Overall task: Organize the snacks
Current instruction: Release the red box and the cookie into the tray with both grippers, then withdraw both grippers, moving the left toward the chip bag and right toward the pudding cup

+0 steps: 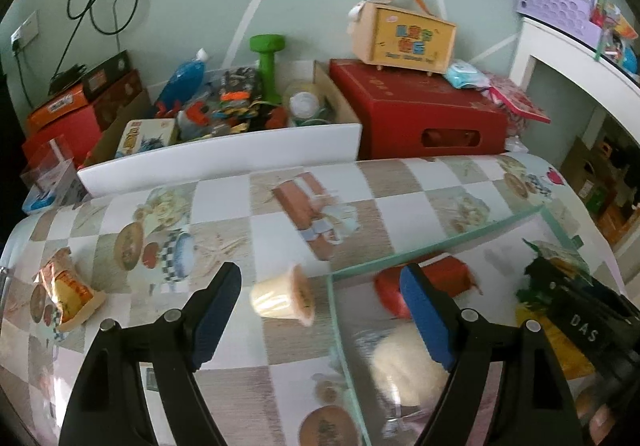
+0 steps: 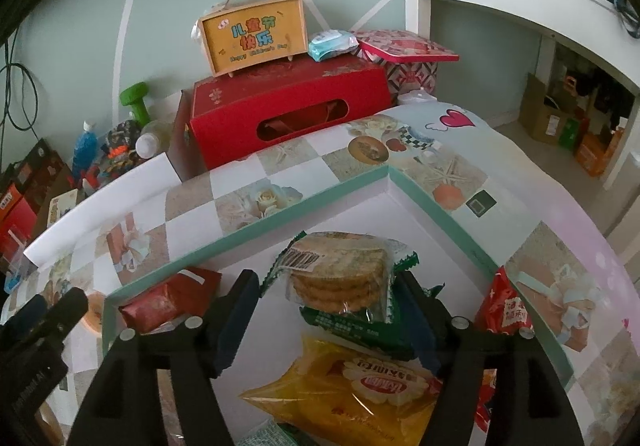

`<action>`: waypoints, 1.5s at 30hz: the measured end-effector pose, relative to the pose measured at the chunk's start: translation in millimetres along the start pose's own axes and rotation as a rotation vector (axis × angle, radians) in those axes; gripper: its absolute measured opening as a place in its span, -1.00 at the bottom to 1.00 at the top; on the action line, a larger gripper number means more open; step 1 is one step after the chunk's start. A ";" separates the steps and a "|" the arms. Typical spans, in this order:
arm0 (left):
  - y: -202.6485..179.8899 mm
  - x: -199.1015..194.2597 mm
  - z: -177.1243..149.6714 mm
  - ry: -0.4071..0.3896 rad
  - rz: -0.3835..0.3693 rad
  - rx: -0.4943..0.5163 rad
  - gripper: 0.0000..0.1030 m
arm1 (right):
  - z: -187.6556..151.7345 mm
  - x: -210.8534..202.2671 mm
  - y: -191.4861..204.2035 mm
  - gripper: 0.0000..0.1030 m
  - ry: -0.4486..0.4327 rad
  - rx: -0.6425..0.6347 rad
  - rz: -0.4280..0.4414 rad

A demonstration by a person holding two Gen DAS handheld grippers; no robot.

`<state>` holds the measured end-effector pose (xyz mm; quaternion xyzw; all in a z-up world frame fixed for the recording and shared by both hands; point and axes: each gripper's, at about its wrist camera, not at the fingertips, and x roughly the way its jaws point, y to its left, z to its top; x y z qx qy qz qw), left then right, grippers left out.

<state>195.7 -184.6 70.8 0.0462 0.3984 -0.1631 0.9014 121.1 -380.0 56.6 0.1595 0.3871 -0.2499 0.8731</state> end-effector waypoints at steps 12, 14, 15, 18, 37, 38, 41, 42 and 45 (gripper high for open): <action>22.1 -0.2 -1.8 0.004 0.047 -0.033 0.88 | -0.6 -6.4 22.0 0.83 -0.030 -0.075 0.006; 25.9 -1.7 -1.7 -0.007 0.053 -0.035 0.92 | -0.7 -7.6 25.3 0.84 -0.035 -0.083 0.008; 28.2 -2.4 -1.7 -0.010 0.059 -0.035 0.92 | -0.7 -8.2 27.3 0.84 -0.038 -0.087 0.009; 36.2 -3.5 -2.3 -0.014 0.077 -0.047 0.92 | -0.3 -10.7 33.4 0.84 -0.048 -0.100 0.014; 119.8 -14.2 -15.5 -0.009 0.293 -0.207 0.93 | -9.0 -24.4 93.4 0.84 -0.065 -0.219 0.144; 125.6 -14.8 -16.7 -0.007 0.309 -0.220 0.93 | -10.1 -24.7 95.9 0.84 -0.064 -0.226 0.148; 141.6 -17.9 -21.8 -0.005 0.341 -0.260 0.93 | -13.0 -26.2 105.9 0.84 -0.065 -0.248 0.158; 145.9 -19.0 -23.5 -0.005 0.350 -0.271 0.93 | -14.0 -26.7 109.3 0.84 -0.065 -0.255 0.164; 160.1 -21.6 -28.9 0.000 0.379 -0.306 0.93 | -17.1 -28.1 119.4 0.84 -0.064 -0.278 0.185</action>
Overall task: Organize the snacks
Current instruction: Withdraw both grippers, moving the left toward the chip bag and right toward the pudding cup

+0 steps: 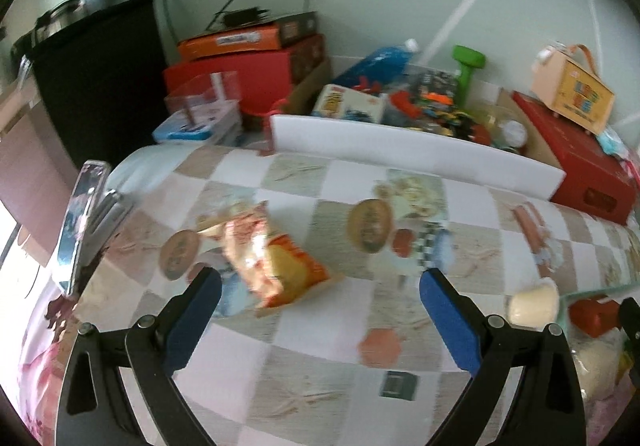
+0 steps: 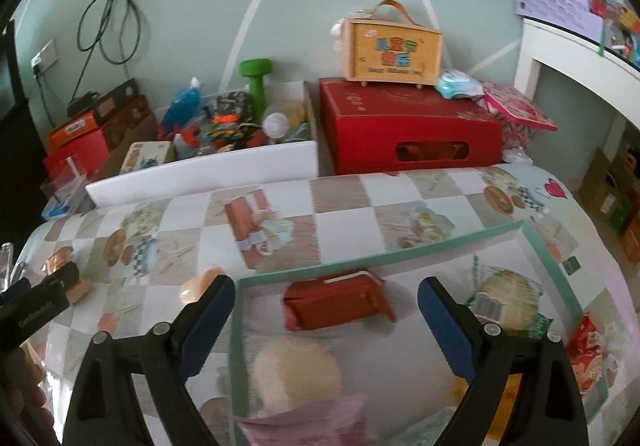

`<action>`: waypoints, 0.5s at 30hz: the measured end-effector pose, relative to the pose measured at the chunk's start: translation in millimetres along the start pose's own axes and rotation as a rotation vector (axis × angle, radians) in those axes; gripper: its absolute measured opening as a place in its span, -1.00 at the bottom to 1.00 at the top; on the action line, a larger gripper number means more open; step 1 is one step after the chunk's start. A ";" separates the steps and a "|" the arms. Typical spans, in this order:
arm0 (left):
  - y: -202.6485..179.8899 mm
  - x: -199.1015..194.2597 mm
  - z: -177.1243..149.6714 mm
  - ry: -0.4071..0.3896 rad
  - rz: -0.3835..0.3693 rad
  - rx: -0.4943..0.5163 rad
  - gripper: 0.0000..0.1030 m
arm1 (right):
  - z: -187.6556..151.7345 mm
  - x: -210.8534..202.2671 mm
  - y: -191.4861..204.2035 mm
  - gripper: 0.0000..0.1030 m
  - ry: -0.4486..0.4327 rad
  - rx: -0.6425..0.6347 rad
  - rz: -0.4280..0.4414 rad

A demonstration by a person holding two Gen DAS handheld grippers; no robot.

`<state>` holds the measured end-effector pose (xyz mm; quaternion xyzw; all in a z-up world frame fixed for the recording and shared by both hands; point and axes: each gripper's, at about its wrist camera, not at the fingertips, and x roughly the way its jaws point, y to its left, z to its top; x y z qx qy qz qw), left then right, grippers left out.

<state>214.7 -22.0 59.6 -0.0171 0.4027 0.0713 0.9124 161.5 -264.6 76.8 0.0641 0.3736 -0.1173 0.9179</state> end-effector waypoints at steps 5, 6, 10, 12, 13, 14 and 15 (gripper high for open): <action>20.1 3.0 -1.8 0.010 0.044 -0.047 0.93 | -2.9 3.0 23.1 0.84 0.011 -0.057 0.037; 23.2 3.3 -2.4 0.011 0.049 -0.056 0.93 | -3.6 3.9 27.2 0.84 0.013 -0.068 0.042; 33.1 4.7 -3.6 0.016 0.058 -0.082 0.93 | -7.7 7.9 44.4 0.84 0.028 -0.102 0.078; 36.0 5.3 -3.9 0.016 0.057 -0.089 0.93 | -9.5 10.1 51.8 0.84 0.032 -0.117 0.093; 37.1 5.8 -3.8 0.017 0.056 -0.091 0.93 | -9.9 11.3 54.9 0.84 0.035 -0.124 0.101; 37.9 6.0 -4.1 0.018 0.056 -0.092 0.93 | -11.5 12.9 59.6 0.84 0.038 -0.133 0.111; 38.4 6.4 -4.3 0.020 0.056 -0.094 0.93 | -13.0 14.2 63.1 0.84 0.042 -0.139 0.119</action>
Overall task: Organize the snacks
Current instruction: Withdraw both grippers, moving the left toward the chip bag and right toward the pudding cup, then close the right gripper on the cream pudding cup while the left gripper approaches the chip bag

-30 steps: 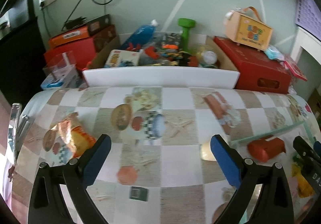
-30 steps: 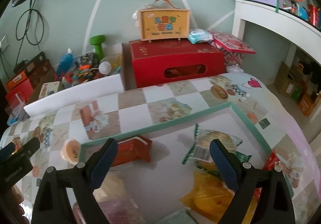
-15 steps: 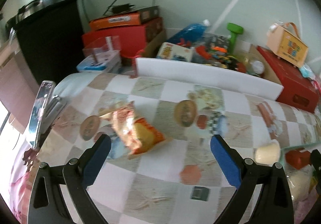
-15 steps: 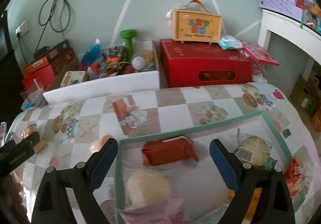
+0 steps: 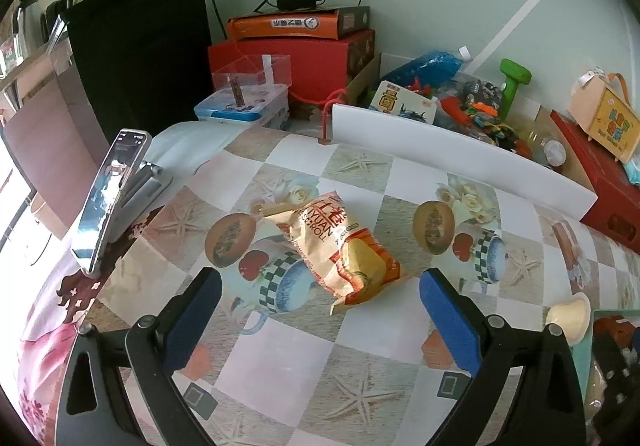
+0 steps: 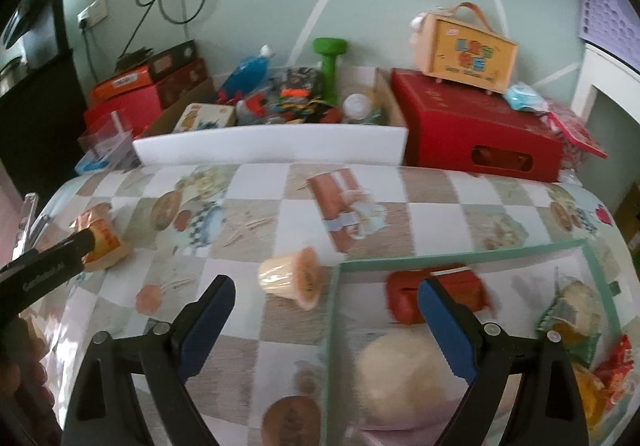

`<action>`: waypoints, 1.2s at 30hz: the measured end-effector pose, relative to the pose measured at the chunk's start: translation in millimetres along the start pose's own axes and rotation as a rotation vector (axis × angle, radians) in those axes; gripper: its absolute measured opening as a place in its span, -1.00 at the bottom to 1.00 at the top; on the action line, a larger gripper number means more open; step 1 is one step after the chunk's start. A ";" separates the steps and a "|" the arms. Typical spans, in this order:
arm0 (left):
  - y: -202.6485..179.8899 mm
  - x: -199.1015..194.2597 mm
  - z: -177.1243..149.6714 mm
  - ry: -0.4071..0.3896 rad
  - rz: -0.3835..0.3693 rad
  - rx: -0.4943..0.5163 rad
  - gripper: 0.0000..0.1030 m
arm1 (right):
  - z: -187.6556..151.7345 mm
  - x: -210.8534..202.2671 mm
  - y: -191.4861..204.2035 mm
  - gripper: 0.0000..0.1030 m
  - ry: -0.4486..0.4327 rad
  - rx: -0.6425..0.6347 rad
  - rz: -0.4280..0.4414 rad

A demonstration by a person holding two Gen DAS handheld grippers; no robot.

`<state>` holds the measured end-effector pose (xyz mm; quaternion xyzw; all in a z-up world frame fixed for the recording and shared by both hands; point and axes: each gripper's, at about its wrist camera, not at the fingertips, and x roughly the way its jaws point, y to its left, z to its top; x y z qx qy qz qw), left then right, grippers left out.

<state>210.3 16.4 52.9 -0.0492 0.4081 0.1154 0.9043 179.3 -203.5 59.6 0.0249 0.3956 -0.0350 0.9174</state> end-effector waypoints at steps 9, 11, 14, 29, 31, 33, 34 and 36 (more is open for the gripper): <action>1.9 6.7 -2.0 0.023 0.012 0.003 0.93 | -6.8 15.4 24.1 0.82 0.024 -0.054 0.041; 1.2 8.3 -2.4 0.028 0.010 0.007 0.93 | -7.5 17.1 27.2 0.80 0.022 -0.063 0.047; -0.4 10.4 -2.8 0.034 0.008 0.015 0.93 | -8.6 18.9 31.2 0.75 0.014 -0.074 0.058; -5.1 15.4 -4.3 0.049 0.007 0.033 0.93 | -14.8 37.7 38.4 0.43 0.040 -0.087 0.080; -5.2 15.8 -4.5 0.049 0.007 0.035 0.93 | -14.8 38.6 38.0 0.41 0.038 -0.082 0.075; -4.9 16.1 -4.6 0.050 0.008 0.035 0.93 | -14.4 39.4 38.3 0.38 0.038 -0.081 0.072; -4.8 16.2 -4.6 0.051 0.008 0.034 0.93 | -14.5 39.8 38.6 0.36 0.038 -0.082 0.071; -4.8 16.3 -4.6 0.051 0.008 0.034 0.93 | -14.9 41.9 38.8 0.18 0.050 -0.080 0.084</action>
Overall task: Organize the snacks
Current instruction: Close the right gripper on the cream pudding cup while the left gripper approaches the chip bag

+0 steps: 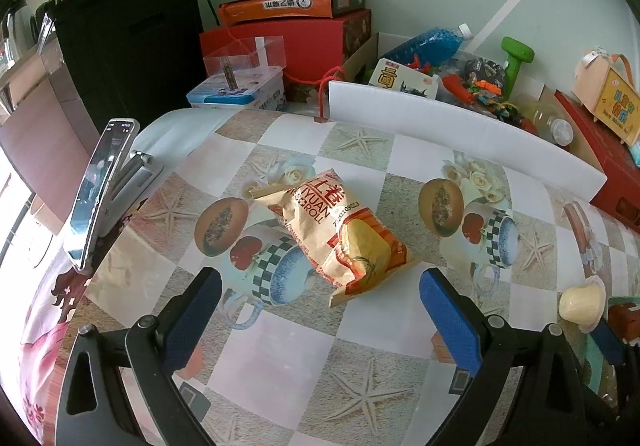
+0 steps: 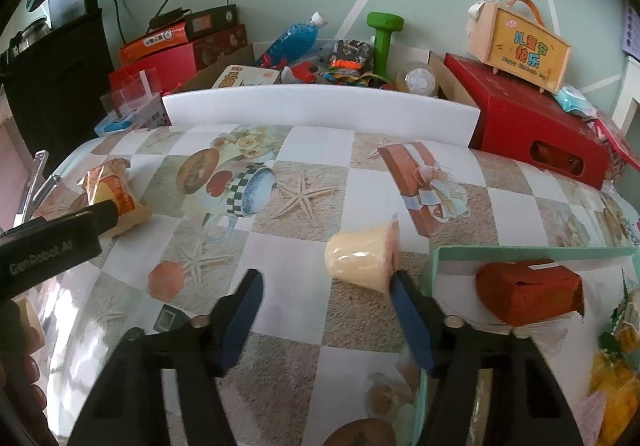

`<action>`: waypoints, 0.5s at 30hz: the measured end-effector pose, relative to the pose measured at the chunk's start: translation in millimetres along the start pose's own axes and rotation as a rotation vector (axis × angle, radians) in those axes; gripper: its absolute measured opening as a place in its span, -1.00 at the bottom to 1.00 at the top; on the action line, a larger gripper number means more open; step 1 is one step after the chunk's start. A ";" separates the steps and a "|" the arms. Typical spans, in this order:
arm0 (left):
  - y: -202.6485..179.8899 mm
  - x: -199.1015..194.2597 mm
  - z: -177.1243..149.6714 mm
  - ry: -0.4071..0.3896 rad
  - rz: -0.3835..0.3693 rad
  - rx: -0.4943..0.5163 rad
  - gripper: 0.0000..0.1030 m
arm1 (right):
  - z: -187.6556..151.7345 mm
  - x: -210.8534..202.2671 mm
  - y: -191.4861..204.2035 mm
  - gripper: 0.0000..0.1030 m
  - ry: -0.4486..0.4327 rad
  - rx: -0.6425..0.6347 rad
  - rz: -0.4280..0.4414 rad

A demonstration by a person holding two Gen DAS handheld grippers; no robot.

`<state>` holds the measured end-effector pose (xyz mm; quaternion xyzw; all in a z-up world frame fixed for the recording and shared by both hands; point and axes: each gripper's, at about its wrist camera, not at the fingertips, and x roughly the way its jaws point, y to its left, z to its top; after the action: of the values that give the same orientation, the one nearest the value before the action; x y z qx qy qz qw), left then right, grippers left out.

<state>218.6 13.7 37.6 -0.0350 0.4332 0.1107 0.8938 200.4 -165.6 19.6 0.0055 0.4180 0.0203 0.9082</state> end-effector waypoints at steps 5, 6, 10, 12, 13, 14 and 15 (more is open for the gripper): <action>0.1 0.2 0.1 0.001 0.000 -0.001 0.93 | -1.5 2.9 -1.2 0.02 0.013 0.013 0.038; 0.4 0.3 0.0 0.001 0.000 -0.002 0.93 | -1.5 2.7 -2.2 -0.01 0.011 0.019 0.044; 4.9 0.9 -0.7 0.002 -0.004 -0.015 0.93 | -1.5 3.1 -7.1 -0.03 0.009 0.050 0.056; 7.9 1.9 -0.9 0.005 -0.007 -0.024 0.93 | -1.3 4.0 -6.8 -0.03 0.011 0.052 0.046; 10.1 2.8 -1.2 0.007 -0.008 -0.031 0.93 | -1.4 4.7 -6.0 -0.03 0.012 0.049 0.037; 12.2 3.9 -1.4 0.010 -0.010 -0.039 0.93 | -1.2 5.0 -5.4 -0.03 0.013 0.047 0.031; 13.9 5.0 -1.7 0.012 -0.012 -0.045 0.93 | -1.1 5.5 -4.7 -0.03 0.014 0.046 0.020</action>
<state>217.1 27.8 33.1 -0.0583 0.4358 0.1147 0.8908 203.3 -170.1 14.6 0.0302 0.4248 0.0198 0.9046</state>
